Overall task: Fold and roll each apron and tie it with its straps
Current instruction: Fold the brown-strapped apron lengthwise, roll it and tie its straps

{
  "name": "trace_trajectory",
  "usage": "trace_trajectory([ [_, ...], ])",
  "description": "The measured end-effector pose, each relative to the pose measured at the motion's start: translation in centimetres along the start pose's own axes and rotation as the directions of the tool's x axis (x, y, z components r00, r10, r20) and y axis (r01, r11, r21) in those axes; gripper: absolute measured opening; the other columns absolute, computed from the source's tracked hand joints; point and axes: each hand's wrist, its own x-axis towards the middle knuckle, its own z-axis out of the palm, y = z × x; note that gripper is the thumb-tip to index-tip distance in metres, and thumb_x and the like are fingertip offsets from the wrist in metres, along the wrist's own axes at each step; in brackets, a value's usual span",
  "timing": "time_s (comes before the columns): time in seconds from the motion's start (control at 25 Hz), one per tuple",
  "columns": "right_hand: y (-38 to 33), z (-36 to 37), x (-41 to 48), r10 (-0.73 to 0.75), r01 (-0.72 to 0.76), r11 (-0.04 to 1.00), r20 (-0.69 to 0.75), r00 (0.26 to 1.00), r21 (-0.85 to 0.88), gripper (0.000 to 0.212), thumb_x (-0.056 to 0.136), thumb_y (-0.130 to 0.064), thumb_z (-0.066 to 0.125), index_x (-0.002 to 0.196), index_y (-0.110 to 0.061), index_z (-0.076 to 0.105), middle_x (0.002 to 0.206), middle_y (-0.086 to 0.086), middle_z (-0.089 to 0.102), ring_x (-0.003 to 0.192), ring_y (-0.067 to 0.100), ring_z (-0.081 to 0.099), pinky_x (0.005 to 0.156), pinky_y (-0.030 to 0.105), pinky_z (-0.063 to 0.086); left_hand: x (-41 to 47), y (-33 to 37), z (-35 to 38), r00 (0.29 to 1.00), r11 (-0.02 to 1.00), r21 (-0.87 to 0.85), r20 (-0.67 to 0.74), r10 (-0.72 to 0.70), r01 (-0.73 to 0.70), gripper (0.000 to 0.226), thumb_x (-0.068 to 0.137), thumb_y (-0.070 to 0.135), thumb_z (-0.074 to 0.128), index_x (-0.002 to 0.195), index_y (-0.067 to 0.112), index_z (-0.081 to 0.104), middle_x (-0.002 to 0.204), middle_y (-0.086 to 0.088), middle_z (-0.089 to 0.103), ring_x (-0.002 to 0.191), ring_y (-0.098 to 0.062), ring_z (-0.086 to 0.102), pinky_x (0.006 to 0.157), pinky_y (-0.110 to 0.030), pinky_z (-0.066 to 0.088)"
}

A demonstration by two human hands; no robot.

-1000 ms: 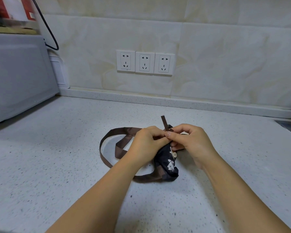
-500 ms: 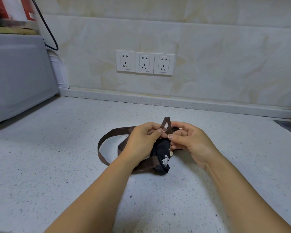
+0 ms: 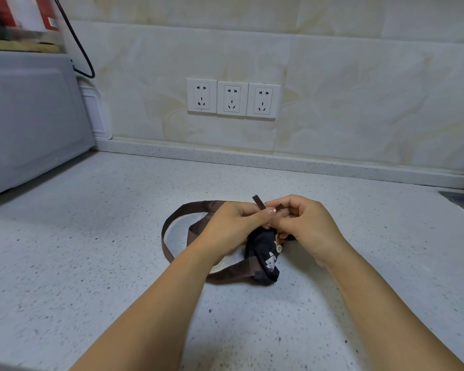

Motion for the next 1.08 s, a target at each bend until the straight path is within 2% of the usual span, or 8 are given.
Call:
trace_trajectory([
  [0.12,-0.2,-0.2,-0.1,-0.023,0.023,1.0,-0.007,1.0,0.002,0.012,0.085,-0.013,0.071,0.091,-0.022,0.077,0.081,0.008,0.074,0.069,0.014,0.064,0.063,0.024,0.053,0.2,-0.1,0.2,0.996,0.995,-0.087,-0.073,-0.056,0.049,0.034,0.095,0.033,0.061,0.07,0.011,0.069,0.071,0.0,0.069,0.068,-0.008,0.06,0.071,-0.022,0.046],
  [0.32,-0.9,-0.1,-0.3,-0.114,0.104,0.99,-0.1,0.988,-0.099,0.014,0.087,-0.02,0.069,0.075,-0.024,0.076,0.076,-0.007,0.073,0.065,0.0,0.063,0.058,0.012,0.047,0.4,0.2,-0.5,0.986,0.951,-0.262,0.02,-0.166,0.165,0.022,0.094,0.03,0.062,0.08,0.018,0.073,0.084,0.001,0.074,0.078,-0.006,0.065,0.073,-0.019,0.045],
  [0.48,-1.0,-0.9,-0.2,-0.075,0.078,0.994,0.045,0.996,-0.074,0.013,0.079,-0.018,0.076,0.067,-0.021,0.075,0.094,-0.005,0.07,0.087,0.008,0.066,0.077,0.02,0.05,0.5,0.1,-1.3,0.983,0.911,-0.371,0.079,-0.164,0.182,0.005,0.083,0.015,0.073,0.084,0.012,0.077,0.095,-0.002,0.076,0.092,-0.015,0.067,0.094,-0.03,0.045],
  [0.56,-0.9,-1.4,-0.2,-0.007,0.011,0.999,0.116,0.993,-0.036,0.013,0.08,-0.014,0.075,0.068,-0.016,0.073,0.095,-0.007,0.072,0.09,0.011,0.068,0.079,0.026,0.051,0.2,0.2,-1.2,0.991,0.919,-0.373,0.071,-0.11,0.128,0.009,0.08,0.004,0.074,0.083,0.011,0.078,0.093,-0.007,0.076,0.088,-0.018,0.07,0.087,-0.027,0.054],
  [0.68,-0.4,-1.3,0.0,0.054,-0.051,0.998,0.094,0.994,-0.035,0.008,0.087,-0.011,0.065,0.081,-0.011,0.07,0.091,0.002,0.074,0.08,0.018,0.067,0.078,0.031,0.054,-0.2,0.4,-0.9,0.998,0.996,-0.072,-0.021,0.052,-0.053,0.018,0.081,0.0,0.073,0.082,0.018,0.076,0.083,-0.002,0.075,0.078,-0.011,0.069,0.075,-0.02,0.055],
  [0.76,-0.3,-1.0,0.2,0.074,-0.072,0.997,0.062,0.995,-0.043,0.018,0.092,-0.005,0.055,0.096,-0.014,0.069,0.085,0.003,0.073,0.077,0.015,0.065,0.073,0.025,0.055,-0.2,0.3,-0.7,0.975,0.946,0.26,-0.062,0.215,-0.192,0.026,0.08,0.002,0.07,0.076,0.028,0.073,0.079,0.005,0.071,0.071,-0.005,0.061,0.072,-0.018,0.049],
  [0.84,0.0,-0.6,0.3,0.074,-0.07,0.996,0.082,0.994,-0.061,0.029,0.095,-0.002,0.047,0.103,-0.018,0.07,0.082,0.0,0.07,0.075,0.012,0.063,0.073,0.024,0.056,-0.1,0.4,-0.4,0.933,0.858,0.438,-0.105,0.345,-0.268,0.031,0.075,0.001,0.067,0.071,0.032,0.067,0.077,0.01,0.066,0.071,-0.004,0.056,0.068,-0.016,0.045],
  [1.08,0.2,-0.3,0.3,0.068,-0.055,0.99,0.103,0.992,-0.127,0.022,0.098,-0.015,0.052,0.102,-0.02,0.074,0.093,-0.002,0.072,0.079,0.01,0.064,0.072,0.02,0.055,0.3,-0.3,0.2,0.874,0.864,0.404,-0.246,0.42,-0.301,0.015,0.075,0.004,0.078,0.079,0.018,0.073,0.083,0.01,0.059,0.075,-0.004,0.057,0.069,-0.009,0.043],
])
